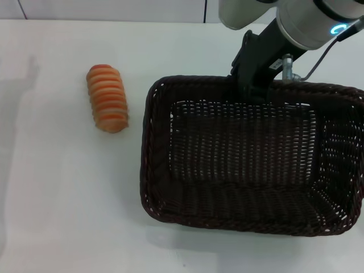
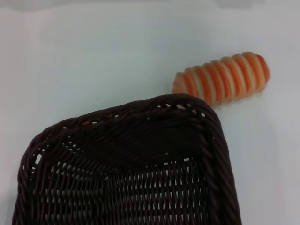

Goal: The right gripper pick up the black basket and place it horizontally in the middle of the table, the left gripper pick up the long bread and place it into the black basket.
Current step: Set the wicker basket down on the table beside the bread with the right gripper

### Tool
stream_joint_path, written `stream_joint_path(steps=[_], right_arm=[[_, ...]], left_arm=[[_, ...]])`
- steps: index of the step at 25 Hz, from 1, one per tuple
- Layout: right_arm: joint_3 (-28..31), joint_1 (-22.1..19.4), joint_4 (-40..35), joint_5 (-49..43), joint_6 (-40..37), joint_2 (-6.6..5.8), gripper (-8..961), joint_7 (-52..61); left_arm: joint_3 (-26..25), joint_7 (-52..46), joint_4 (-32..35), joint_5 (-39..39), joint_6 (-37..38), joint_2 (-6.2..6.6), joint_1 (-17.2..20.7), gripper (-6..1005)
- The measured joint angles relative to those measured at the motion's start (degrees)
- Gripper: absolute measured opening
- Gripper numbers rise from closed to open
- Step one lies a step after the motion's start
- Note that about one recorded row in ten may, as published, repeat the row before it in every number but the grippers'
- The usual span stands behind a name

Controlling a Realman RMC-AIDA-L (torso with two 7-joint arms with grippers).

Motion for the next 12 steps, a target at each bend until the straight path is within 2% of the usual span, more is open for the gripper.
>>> stream_joint_path(steps=[5, 12], right_arm=[[0.0, 0.4, 0.1, -0.4, -2.1, 0.04, 174, 0.2], [-1.2, 3.3, -2.6, -1.1, -4.1, 0.63, 177, 0.4]], left_arm=[[-0.1, 0.0, -0.2, 0.3, 0.0, 0.06, 0.0, 861], [0.2, 0.0, -0.7, 0.3, 0.6, 0.09, 0.1, 861]])
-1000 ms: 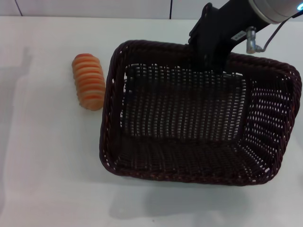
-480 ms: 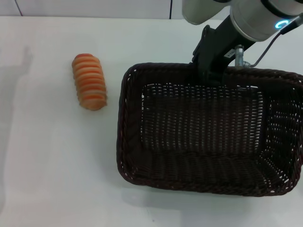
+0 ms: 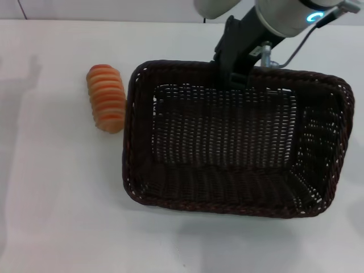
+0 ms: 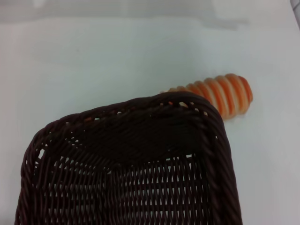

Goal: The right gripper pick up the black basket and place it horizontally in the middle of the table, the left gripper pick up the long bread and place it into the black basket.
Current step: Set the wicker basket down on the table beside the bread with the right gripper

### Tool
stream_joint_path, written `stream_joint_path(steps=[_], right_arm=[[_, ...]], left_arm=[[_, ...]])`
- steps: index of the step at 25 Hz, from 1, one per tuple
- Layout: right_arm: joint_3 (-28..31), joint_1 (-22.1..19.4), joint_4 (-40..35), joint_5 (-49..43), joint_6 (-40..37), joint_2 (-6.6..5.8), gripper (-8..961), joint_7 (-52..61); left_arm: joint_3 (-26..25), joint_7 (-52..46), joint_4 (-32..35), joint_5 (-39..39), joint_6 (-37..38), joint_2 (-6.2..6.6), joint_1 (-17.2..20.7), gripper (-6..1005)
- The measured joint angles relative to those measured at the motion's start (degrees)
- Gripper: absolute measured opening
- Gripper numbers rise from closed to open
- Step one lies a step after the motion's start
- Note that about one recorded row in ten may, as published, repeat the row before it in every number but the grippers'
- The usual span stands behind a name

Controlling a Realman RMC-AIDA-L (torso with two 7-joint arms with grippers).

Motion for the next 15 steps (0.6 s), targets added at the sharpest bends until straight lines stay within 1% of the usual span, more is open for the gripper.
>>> stream_joint_path(steps=[1, 7, 15], right_arm=[[-0.9, 0.7, -1.1, 0.0, -0.7, 0.11, 177, 0.0], [-2.9, 1.8, -4.0, -0.1, -2.6, 0.27, 179, 0.1], [-4.3, 1.7, -4.7, -0.9, -5.7, 0.46, 181, 1.8]], left_arm=[[0.1, 0.0, 0.0, 0.0, 0.2, -0.01, 0.0, 861], [0.7, -0.3, 0.0, 0.0, 0.9, -0.06, 0.3, 862], [1.3, -0.3, 0.0, 0.0, 1.2, -0.09, 0.3, 861]])
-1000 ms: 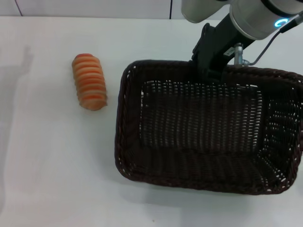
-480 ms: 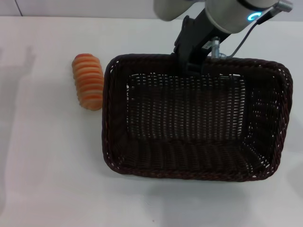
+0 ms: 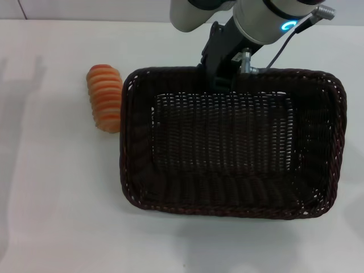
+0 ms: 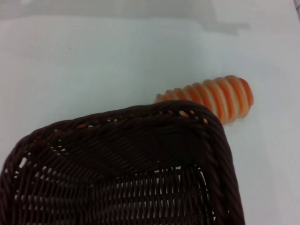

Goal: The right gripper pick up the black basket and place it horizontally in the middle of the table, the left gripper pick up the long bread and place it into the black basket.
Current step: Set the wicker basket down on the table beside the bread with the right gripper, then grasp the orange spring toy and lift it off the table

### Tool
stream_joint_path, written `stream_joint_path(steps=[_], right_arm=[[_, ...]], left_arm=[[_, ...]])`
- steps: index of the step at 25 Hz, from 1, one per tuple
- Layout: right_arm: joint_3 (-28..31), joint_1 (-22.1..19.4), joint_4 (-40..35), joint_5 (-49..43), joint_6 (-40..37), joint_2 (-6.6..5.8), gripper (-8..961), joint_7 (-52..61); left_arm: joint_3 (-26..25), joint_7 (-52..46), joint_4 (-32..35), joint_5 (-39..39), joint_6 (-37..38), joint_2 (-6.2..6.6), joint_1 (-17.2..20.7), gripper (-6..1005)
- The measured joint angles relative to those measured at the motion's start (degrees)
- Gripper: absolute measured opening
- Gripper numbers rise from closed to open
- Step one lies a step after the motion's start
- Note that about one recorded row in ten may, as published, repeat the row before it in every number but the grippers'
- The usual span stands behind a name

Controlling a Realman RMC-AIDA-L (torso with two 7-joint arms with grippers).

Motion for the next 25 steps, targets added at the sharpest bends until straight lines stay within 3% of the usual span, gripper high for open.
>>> stream_joint_path(steps=[2, 12, 25], right_arm=[[-0.4, -0.1, -0.1, -0.3, -0.5, 0.00, 182, 0.2], [-1.8, -0.5, -0.4, -2.9, -2.4, -0.03, 375, 0.6], [-0.3, -0.9, 2.6, -15.0, -6.6, -0.08, 371, 1.1]], left_arm=[[0.1, 0.1, 0.0, 0.0, 0.0, 0.00, -0.1, 861], [0.2, 0.1, 0.0, 0.0, 0.2, -0.10, -0.3, 861], [0.3, 0.0, 0.0, 0.0, 0.4, -0.09, -0.4, 862]])
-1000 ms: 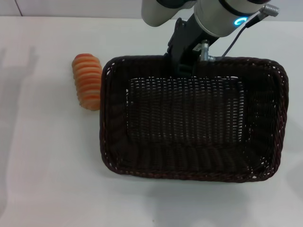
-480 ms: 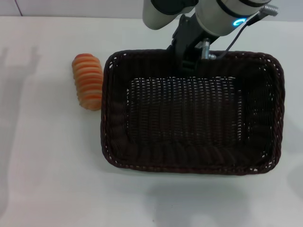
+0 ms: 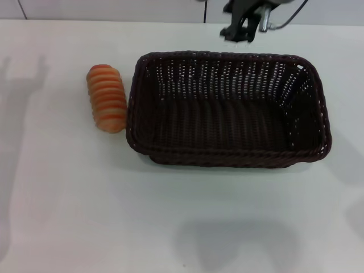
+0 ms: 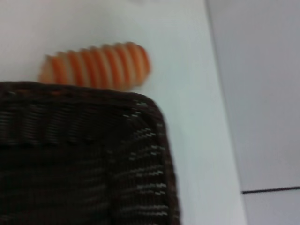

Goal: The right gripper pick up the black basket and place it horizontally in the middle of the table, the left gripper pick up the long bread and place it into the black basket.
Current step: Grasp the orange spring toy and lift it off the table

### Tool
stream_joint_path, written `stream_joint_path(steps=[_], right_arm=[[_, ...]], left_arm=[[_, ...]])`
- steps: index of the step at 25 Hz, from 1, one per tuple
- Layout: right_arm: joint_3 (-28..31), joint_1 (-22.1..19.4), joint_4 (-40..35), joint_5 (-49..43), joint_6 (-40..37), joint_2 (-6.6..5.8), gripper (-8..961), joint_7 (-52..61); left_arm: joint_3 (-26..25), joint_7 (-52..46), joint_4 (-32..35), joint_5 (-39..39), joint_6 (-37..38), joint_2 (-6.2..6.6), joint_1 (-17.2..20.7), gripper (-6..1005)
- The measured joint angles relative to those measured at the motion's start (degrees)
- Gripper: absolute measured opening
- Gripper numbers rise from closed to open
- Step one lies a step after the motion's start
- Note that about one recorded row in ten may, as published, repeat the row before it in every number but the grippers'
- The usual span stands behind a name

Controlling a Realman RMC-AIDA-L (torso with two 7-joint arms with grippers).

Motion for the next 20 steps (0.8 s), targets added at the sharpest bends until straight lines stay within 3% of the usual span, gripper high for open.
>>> stream_joint_path(steps=[6, 8, 9, 10, 11, 12, 13, 14, 15, 18, 19, 20], right_arm=[[1.3, -2.8, 3.0, -2.4, -2.4, -0.12, 371, 0.1], [2.5, -5.9, 6.0, -2.4, -5.0, -0.19, 371, 0.5], [3.4, -9.6, 9.7, -2.5, -8.5, -0.02, 371, 0.8], [3.4, -9.6, 9.7, -2.5, -8.5, -0.02, 371, 0.8], [3.8, -15.1, 14.3, -2.5, -13.6, 0.23, 371, 1.3], [3.8, -15.1, 14.3, -2.5, -13.6, 0.23, 371, 1.3], [3.4, -18.3, 16.9, -2.5, -16.9, 0.32, 371, 1.9], [2.5, -23.9, 21.1, -2.5, -22.7, 0.39, 371, 3.4], [2.5, -23.9, 21.1, -2.5, -22.7, 0.39, 371, 3.4], [1.3, -32.3, 25.3, -2.0, -32.8, 0.42, 371, 6.1], [0.8, -37.6, 26.3, -1.9, -40.5, 0.42, 371, 7.9], [0.8, -37.6, 26.3, -1.9, -40.5, 0.42, 371, 7.9]], left_arm=[[0.0, 0.0, 0.0, 0.0, 0.0, 0.00, 0.0, 862], [0.0, -0.1, 0.0, 0.0, 0.0, 0.00, 0.0, 862], [0.0, -0.1, 0.0, 0.0, -0.1, 0.01, 0.0, 862], [0.0, -0.1, 0.0, 0.0, -0.1, 0.01, 0.0, 862], [0.0, -0.1, -0.1, 0.0, -0.2, 0.05, 0.0, 862], [0.0, -0.1, -0.1, 0.0, -0.3, 0.06, 0.0, 862], [0.1, -0.1, -0.2, 0.0, -0.4, 0.07, 0.0, 862], [0.4, -0.1, -0.2, 0.0, -0.6, 0.11, -0.1, 862], [0.4, -0.1, -0.2, 0.0, -0.6, 0.11, -0.1, 862], [0.6, -0.1, -0.2, 0.0, -1.1, 0.17, -0.3, 861], [0.7, -0.1, -0.2, 0.0, -1.3, 0.18, -0.4, 861], [0.7, -0.1, -0.2, 0.0, -1.3, 0.18, -0.4, 861]])
